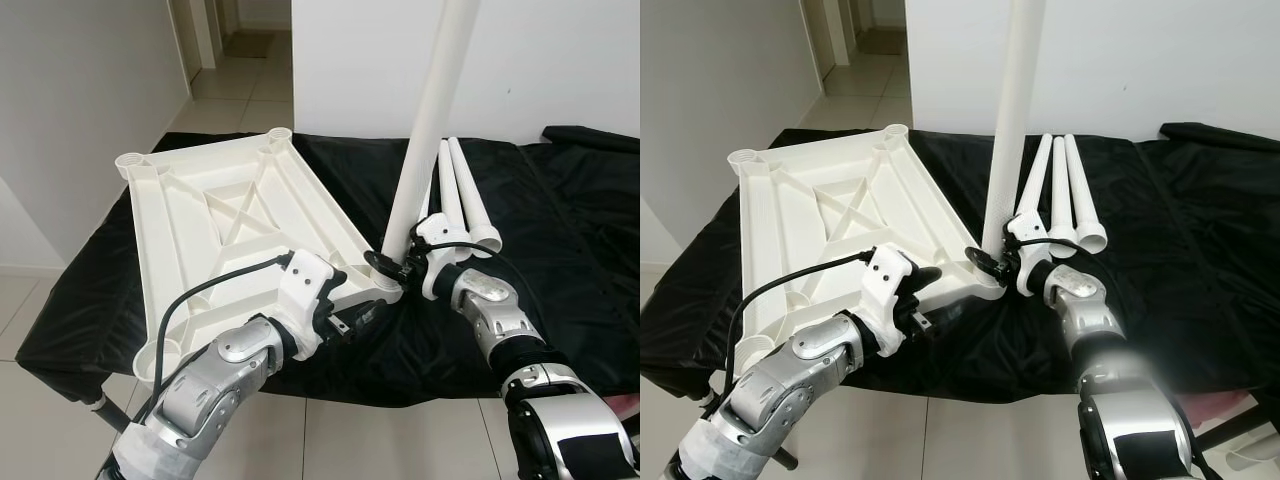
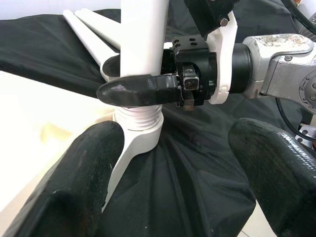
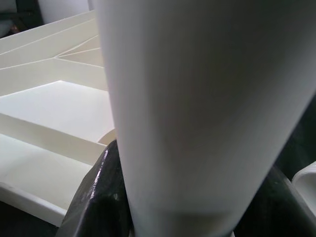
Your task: Building children table
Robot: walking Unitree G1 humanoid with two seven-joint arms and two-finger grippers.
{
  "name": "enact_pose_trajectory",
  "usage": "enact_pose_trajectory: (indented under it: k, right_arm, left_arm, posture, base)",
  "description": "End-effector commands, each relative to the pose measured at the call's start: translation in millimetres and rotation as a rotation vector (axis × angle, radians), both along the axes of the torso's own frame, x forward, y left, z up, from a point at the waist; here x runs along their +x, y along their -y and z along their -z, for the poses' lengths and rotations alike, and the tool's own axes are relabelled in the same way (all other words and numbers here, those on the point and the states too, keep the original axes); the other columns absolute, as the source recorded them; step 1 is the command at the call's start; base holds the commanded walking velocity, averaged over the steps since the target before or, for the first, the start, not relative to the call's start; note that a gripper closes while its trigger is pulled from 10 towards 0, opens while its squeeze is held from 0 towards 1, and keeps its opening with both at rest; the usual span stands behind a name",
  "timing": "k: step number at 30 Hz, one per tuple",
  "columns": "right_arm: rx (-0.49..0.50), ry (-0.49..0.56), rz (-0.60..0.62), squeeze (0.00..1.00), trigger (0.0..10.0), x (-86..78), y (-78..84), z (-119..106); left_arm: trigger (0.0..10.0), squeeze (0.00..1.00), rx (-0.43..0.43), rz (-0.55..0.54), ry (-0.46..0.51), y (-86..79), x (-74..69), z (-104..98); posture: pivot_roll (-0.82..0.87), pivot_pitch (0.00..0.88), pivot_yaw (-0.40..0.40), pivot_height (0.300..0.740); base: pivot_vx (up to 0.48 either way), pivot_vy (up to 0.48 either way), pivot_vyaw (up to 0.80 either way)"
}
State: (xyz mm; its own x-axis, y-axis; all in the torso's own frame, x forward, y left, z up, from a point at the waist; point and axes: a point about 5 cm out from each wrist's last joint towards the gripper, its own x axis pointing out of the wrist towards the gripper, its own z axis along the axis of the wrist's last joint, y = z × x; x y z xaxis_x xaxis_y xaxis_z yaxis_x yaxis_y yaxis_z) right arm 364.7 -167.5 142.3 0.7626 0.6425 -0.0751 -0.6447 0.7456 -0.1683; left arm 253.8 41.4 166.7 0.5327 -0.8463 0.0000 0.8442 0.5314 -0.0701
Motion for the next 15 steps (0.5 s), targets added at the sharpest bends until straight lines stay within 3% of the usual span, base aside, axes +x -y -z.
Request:
enact_pose_trajectory:
  k: [1, 15]
  right_arm:
    - [-0.001, -0.046, 0.013, 0.00, 10.0, -3.5, 0.5, 12.7]
    - [0.120, -0.056, 0.189, 0.00, 10.0, -6.4, -9.3, 19.4]
  left_arm:
    - [10.0, 0.00, 0.012, 0.104, -0.011, 2.1, -5.1, 2.3]
    - [10.0, 0.00, 0.004, 0.099, -0.024, 1.4, -5.7, 3.1]
  posture:
    - [-0.01, 0.006, 0.037, 0.740]
    - [-0.01, 0.016, 0.031, 0.740]
  base:
    - [0.000, 0.000, 0.00]
    - [0.000, 0.000, 0.00]
